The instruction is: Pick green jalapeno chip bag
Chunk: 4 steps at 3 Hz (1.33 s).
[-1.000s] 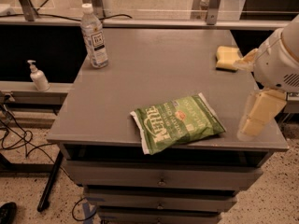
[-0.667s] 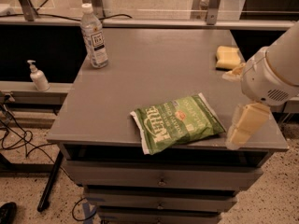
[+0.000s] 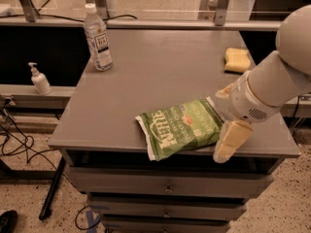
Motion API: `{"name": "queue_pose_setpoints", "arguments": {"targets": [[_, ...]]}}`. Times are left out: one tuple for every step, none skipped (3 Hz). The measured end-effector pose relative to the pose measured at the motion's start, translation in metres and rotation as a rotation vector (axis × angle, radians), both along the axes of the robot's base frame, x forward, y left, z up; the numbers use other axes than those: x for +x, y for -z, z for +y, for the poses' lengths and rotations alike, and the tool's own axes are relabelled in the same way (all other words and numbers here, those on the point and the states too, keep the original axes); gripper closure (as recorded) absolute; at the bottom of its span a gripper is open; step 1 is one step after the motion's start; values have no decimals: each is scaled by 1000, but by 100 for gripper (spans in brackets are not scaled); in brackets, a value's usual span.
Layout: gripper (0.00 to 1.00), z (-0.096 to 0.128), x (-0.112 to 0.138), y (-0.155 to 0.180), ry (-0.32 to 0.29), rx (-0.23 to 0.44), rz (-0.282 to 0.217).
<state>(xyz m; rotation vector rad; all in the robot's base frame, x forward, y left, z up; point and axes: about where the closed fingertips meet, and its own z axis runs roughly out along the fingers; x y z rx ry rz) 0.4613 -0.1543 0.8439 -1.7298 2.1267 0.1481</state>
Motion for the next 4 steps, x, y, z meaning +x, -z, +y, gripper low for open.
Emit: {"name": "queue_pose_setpoints", "arguments": {"targets": [[18,10,3,15,30,21,29],[41,15,7,18,49,30,41],[65,14,15,12,64,23,42],[88,13,24,-4,74,12,34]]}}
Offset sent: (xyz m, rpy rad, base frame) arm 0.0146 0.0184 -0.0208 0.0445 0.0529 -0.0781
